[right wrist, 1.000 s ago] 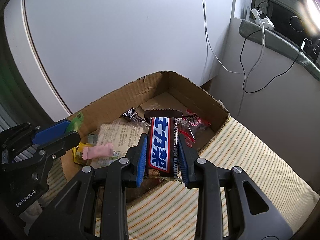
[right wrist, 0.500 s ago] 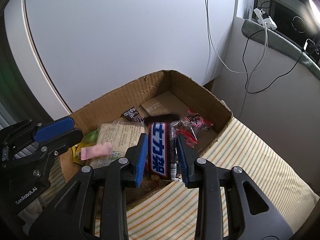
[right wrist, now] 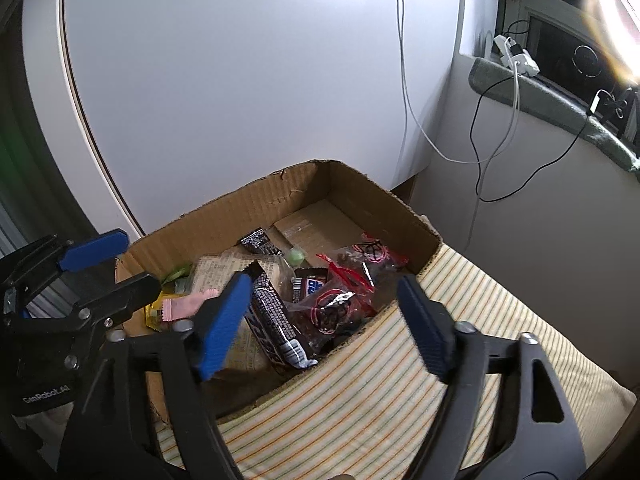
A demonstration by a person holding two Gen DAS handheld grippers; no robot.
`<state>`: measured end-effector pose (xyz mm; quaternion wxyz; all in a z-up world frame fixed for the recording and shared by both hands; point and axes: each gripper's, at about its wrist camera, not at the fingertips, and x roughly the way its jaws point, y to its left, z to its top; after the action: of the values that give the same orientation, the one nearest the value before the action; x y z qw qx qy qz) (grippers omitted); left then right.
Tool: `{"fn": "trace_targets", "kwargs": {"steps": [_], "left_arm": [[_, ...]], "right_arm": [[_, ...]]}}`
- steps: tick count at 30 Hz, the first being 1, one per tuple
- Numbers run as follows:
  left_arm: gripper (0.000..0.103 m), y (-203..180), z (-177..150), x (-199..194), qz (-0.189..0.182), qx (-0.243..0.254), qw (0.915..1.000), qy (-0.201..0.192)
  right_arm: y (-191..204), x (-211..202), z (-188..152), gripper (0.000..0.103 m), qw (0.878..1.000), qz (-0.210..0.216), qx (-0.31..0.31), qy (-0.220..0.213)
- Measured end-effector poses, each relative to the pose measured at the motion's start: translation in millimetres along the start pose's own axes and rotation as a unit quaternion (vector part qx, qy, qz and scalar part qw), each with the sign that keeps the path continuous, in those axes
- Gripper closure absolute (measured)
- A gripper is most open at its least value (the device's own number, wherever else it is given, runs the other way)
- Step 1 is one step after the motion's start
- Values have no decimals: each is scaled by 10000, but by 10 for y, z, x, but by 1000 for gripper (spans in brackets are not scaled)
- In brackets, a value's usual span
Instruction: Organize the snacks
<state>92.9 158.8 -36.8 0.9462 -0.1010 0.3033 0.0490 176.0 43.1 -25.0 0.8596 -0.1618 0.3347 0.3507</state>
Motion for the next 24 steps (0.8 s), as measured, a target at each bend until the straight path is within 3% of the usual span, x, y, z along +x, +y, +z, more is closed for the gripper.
{"fn": "trace_targets", "kwargs": {"steps": [5, 24], "left_arm": [[22, -3, -12, -41, 159, -15, 9999, -16], [22, -121, -123, -426, 420, -9, 9986, -326]], "right_arm": [[-41, -67, -13, 15, 9999, -65, 60, -70], [14, -535, -257, 15, 9980, -356, 134, -501]]}}
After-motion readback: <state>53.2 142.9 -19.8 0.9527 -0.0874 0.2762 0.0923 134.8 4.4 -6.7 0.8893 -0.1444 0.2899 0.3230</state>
